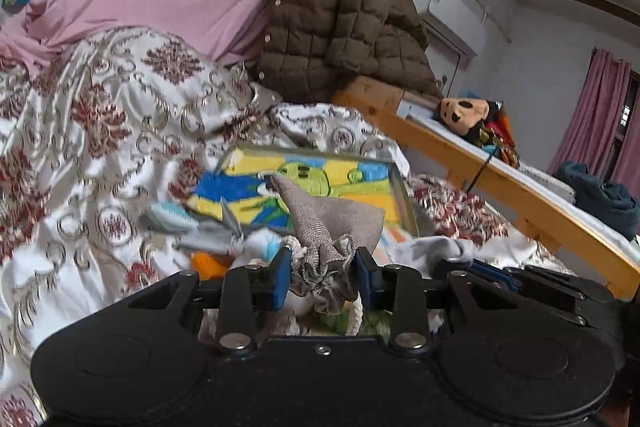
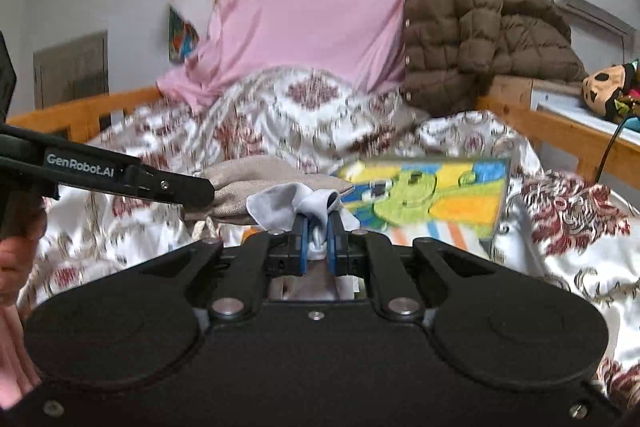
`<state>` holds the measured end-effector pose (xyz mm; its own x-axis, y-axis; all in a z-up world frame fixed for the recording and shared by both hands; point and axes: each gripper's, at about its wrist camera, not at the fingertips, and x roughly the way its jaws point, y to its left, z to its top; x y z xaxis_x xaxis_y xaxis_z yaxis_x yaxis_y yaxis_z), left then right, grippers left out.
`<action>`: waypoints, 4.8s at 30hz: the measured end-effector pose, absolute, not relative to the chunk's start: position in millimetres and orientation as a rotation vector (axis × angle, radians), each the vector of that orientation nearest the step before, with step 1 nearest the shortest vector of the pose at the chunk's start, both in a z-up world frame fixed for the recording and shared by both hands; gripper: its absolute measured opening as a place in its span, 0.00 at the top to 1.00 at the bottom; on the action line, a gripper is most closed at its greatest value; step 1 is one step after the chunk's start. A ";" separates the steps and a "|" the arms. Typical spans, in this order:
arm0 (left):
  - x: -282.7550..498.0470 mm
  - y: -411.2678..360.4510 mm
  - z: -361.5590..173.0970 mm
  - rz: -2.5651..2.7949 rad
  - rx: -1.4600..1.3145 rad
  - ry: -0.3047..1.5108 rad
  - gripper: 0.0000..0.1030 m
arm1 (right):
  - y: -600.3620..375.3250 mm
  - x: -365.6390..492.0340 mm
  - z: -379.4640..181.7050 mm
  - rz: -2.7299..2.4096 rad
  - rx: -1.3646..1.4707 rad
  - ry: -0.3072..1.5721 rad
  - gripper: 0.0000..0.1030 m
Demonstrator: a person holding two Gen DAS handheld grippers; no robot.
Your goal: Organize soft objects
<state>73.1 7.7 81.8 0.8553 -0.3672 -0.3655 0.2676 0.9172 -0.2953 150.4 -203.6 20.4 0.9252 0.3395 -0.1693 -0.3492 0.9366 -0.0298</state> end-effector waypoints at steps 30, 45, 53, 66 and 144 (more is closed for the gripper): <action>321.7 -141.9 101.3 -0.095 -0.335 0.453 0.65 | -388.5 395.0 7.3 0.301 0.402 0.257 0.96; 341.1 -144.3 29.4 -0.015 -0.361 0.718 0.61 | -365.0 395.7 -14.4 0.217 0.199 0.405 0.86; 329.8 -132.7 32.6 -0.020 -0.368 0.712 0.42 | -367.0 384.3 -6.3 0.214 0.191 0.393 0.61; 285.3 -111.4 65.8 -0.036 -0.342 0.592 0.13 | -377.6 349.2 7.2 0.185 0.215 0.328 0.26; 91.7 -79.5 -37.1 -0.626 0.016 0.676 0.01 | -270.8 170.5 -37.4 -0.013 0.054 0.601 0.01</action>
